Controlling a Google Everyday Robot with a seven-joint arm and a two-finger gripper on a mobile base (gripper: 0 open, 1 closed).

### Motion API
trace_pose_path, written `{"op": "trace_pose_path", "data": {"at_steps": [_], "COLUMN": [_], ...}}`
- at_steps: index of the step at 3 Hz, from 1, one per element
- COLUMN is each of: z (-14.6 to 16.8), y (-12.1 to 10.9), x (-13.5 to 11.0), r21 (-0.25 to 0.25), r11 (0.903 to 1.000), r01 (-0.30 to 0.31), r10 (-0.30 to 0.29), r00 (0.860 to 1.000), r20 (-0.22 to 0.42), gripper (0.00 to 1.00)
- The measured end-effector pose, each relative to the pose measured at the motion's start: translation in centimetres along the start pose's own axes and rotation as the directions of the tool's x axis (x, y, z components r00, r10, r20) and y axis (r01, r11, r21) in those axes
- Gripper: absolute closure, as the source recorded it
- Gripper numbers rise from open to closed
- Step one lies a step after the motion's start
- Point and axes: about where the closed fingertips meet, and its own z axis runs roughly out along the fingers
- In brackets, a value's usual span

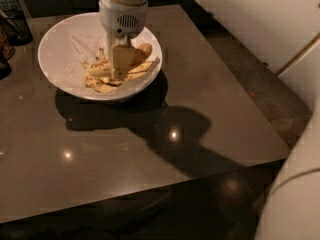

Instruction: Pick banana from white bowl

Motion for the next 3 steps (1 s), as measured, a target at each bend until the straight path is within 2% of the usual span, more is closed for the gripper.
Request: {"op": "trace_pose_path", "data": {"at_steps": [2,3], "z": [0.0,-1.6], "y": [-0.4,3.1], "x": [-0.3,-0.1], "r21": [0.015,0.028], "r11": [0.9999,0.9968], "r01": [0.001,-0.075], "r10": [-0.002,0.075], "r00": [1.0,0.997], "r20": [0.007,0.021], "gripper": [1.0,1.0]}}
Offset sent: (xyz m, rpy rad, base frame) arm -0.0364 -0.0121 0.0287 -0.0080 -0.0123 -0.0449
